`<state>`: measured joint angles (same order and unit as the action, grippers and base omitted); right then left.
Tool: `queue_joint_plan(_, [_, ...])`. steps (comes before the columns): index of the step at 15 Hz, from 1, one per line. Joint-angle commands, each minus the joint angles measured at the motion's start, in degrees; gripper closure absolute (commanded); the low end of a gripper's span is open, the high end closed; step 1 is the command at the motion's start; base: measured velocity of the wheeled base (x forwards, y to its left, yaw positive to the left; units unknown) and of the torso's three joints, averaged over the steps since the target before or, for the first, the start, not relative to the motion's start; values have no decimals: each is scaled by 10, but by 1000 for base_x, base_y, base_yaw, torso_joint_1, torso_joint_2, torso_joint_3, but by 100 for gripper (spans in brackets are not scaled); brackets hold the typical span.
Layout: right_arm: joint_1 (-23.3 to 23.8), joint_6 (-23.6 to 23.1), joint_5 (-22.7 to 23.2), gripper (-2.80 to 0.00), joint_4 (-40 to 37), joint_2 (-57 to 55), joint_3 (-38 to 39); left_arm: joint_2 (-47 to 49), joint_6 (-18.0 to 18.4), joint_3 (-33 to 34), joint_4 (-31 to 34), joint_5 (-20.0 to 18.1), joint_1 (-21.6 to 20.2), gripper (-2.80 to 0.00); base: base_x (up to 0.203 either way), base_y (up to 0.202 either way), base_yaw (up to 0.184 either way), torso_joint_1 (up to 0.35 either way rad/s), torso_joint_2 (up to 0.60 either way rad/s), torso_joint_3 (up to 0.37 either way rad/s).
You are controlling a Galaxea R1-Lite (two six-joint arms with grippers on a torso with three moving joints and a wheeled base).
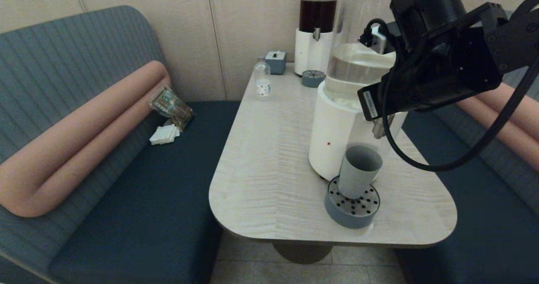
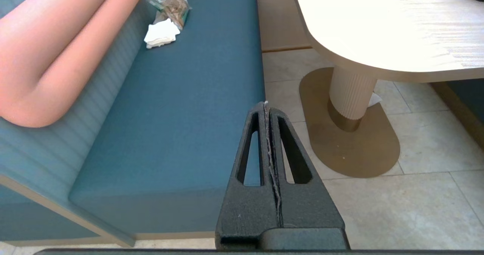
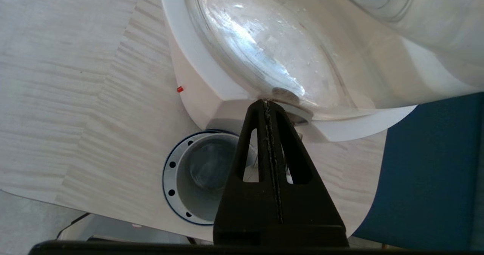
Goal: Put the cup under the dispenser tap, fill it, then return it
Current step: Turn off the faucet, then place the cup next to the water dispenser
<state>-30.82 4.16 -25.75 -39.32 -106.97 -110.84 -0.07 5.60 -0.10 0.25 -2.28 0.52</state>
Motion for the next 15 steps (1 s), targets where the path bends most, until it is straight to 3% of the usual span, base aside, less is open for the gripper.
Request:
queue_joint_plan(1, [0,0,3,0,9,4,1,0,0,0,0,0,0,0,0,0,0,0,0,0])
queue_joint_plan(6, [-25,-6,63,0,41,65,1,0,0,0,0,0,0,0,0,0,0,0,0,0])
queue_joint_plan(11, [-32,-3,29,0,36,192,46,0,0,0,0,0,0,0,0,0,0,0,0,0])
queue_joint_plan(13, [-1,-5,12,0,39,272,100,0,0,0,0,0,0,0,0,0,0,0,0,0])
queue_joint_plan(15, [63,-11,18,0,45,374,164,0,0,0,0,0,0,0,0,0,0,0,0,0])
